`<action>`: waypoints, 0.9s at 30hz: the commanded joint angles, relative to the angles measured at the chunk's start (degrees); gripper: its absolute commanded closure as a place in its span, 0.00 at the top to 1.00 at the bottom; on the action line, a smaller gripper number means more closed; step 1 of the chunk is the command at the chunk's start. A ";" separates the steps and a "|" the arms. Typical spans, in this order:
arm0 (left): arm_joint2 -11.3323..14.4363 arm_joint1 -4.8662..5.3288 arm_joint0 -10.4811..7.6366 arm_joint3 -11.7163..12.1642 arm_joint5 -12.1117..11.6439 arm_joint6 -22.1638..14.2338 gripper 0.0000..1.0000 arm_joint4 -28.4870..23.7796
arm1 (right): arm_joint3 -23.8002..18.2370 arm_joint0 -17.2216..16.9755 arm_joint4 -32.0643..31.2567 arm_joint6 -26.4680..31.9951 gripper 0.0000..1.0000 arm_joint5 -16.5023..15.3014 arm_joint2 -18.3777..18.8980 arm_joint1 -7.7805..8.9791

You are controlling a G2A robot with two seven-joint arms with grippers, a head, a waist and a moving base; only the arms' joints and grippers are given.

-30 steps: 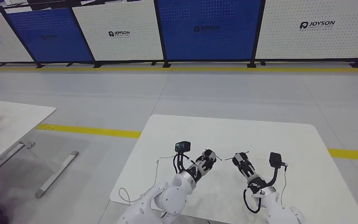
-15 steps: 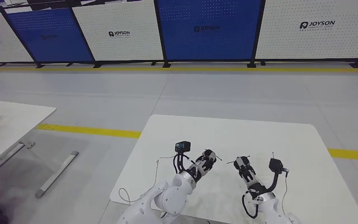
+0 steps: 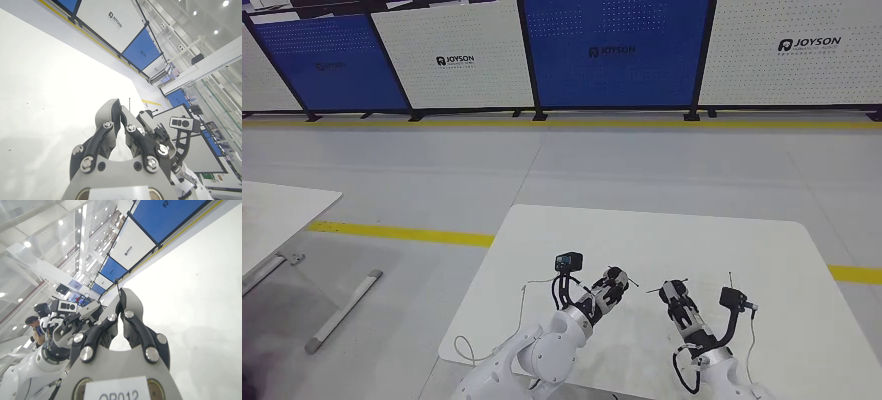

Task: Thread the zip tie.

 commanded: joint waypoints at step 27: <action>0.00 0.00 0.00 0.00 0.00 0.00 0.00 0.00 | 2.17 2.19 0.14 -4.13 0.00 2.63 -3.41 -1.91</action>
